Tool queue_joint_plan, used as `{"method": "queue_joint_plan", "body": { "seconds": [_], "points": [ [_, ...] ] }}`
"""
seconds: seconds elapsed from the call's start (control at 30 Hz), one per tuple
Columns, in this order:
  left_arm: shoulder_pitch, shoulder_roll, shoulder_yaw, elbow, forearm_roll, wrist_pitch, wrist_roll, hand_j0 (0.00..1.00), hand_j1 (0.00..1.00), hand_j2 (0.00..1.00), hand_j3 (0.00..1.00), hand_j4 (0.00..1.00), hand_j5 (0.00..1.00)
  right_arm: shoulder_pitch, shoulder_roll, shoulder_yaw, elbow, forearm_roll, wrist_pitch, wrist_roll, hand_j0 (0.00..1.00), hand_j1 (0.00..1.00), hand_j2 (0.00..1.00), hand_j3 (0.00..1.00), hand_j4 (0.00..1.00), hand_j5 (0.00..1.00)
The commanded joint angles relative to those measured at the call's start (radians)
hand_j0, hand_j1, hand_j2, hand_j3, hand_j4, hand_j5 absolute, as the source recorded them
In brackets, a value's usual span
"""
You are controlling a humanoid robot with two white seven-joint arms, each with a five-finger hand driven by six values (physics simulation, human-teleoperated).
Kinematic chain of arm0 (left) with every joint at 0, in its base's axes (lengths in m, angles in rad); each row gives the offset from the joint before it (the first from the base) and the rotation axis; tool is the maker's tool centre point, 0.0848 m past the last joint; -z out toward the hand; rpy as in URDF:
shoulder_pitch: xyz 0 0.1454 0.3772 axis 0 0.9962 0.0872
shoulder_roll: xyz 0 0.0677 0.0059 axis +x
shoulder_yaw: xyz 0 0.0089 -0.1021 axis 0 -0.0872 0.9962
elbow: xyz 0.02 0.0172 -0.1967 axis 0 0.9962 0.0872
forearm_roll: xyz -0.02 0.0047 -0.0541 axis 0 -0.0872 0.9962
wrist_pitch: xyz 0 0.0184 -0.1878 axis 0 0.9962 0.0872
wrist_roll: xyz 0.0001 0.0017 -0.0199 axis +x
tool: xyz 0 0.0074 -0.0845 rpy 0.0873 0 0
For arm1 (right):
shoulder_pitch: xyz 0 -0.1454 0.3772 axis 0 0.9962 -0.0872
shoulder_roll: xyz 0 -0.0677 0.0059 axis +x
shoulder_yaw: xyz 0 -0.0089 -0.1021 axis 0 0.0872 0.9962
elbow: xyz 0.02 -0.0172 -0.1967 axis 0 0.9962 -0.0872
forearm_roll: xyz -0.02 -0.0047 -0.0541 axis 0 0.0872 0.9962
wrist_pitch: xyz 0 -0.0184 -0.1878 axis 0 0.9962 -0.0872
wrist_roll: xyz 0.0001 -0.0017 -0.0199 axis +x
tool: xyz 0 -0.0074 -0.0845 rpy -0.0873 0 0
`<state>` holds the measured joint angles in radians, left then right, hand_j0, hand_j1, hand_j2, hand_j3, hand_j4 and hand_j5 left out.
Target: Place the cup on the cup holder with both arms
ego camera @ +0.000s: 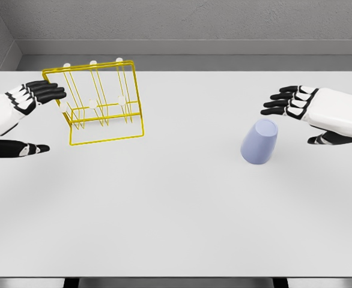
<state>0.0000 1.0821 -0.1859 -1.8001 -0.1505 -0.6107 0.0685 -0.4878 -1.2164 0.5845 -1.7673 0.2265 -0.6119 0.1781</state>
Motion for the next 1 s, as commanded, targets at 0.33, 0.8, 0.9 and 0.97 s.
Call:
{"method": "queue_joint_plan", "body": {
  "seconds": [0.33,0.8,0.9,0.97],
  "points": [
    [0.046,-0.048,-0.041,-0.002,0.009,0.0,0.002,1.0,1.0,1.0,1.0,1.0,1.0,-0.074,0.031,-0.003,0.006,-0.009,0.001,0.164,1.0,1.0,1.0,1.0,1.0,1.0],
    [0.034,-0.152,-0.233,-0.001,0.109,0.0,0.004,1.0,1.0,1.0,1.0,1.0,1.0,-0.285,0.271,0.135,0.21,0.048,0.001,0.433,1.0,1.0,1.0,1.0,1.0,1.0],
    [0.006,-0.133,-0.288,-0.001,0.154,0.0,0.002,1.0,1.0,1.0,1.0,1.0,1.0,-0.287,0.273,0.149,0.216,0.103,0.001,0.433,1.0,1.0,1.0,1.0,1.0,1.0],
    [-0.075,-0.131,-0.379,-0.001,0.213,0.0,0.001,1.0,1.0,1.0,1.0,1.0,1.0,-0.287,0.293,0.149,0.216,0.126,0.001,0.433,1.0,1.0,1.0,1.0,1.0,1.0]
  ]
}}
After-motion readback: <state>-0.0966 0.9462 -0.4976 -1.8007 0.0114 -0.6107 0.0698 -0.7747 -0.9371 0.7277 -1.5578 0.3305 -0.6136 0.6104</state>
